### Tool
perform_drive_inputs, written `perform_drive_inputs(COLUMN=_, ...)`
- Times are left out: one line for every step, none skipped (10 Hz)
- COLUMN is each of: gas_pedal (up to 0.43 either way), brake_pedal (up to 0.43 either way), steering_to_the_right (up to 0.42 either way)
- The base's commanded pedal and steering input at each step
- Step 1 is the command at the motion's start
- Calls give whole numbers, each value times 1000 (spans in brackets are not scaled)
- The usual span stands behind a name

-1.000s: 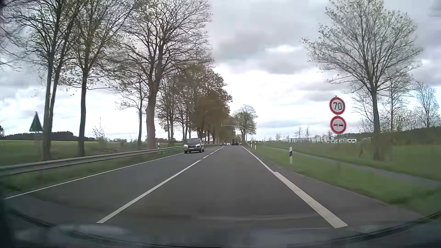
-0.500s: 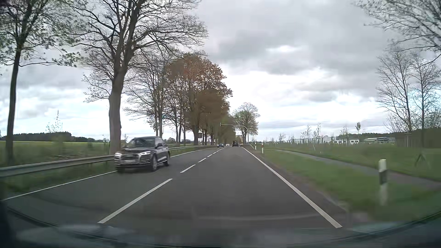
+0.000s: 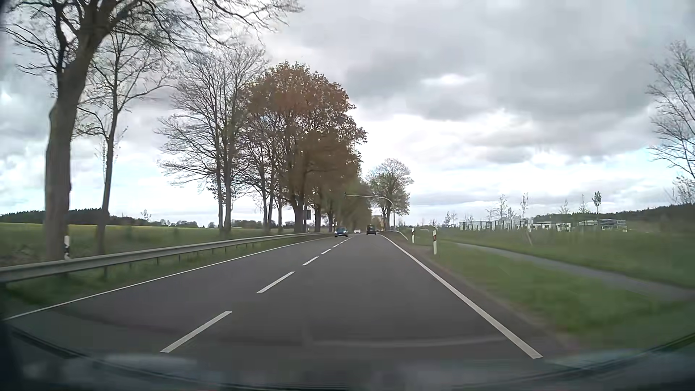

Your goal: Follow the waypoints while adhering to traffic rules and regulations

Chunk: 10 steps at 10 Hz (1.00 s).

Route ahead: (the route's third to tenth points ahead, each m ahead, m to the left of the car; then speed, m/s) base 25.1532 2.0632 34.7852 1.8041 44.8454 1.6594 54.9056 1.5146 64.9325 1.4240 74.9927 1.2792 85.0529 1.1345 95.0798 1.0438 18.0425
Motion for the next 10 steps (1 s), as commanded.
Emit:
perform_drive_inputs(gas_pedal=0, brake_pedal=0, steering_to_the_right=-2)
perform_drive_inputs(gas_pedal=0, brake_pedal=0, steering_to_the_right=-1)
perform_drive_inputs(gas_pedal=0, brake_pedal=0, steering_to_the_right=-2)
perform_drive_inputs(gas_pedal=0, brake_pedal=0, steering_to_the_right=-1)
perform_drive_inputs(gas_pedal=0, brake_pedal=0, steering_to_the_right=-1)
perform_drive_inputs(gas_pedal=0, brake_pedal=0, steering_to_the_right=-1)
perform_drive_inputs(gas_pedal=0, brake_pedal=0, steering_to_the_right=-1)
perform_drive_inputs(gas_pedal=0, brake_pedal=0, steering_to_the_right=-1)
perform_drive_inputs(gas_pedal=0, brake_pedal=6, steering_to_the_right=-1)
perform_drive_inputs(gas_pedal=0, brake_pedal=0, steering_to_the_right=-2)
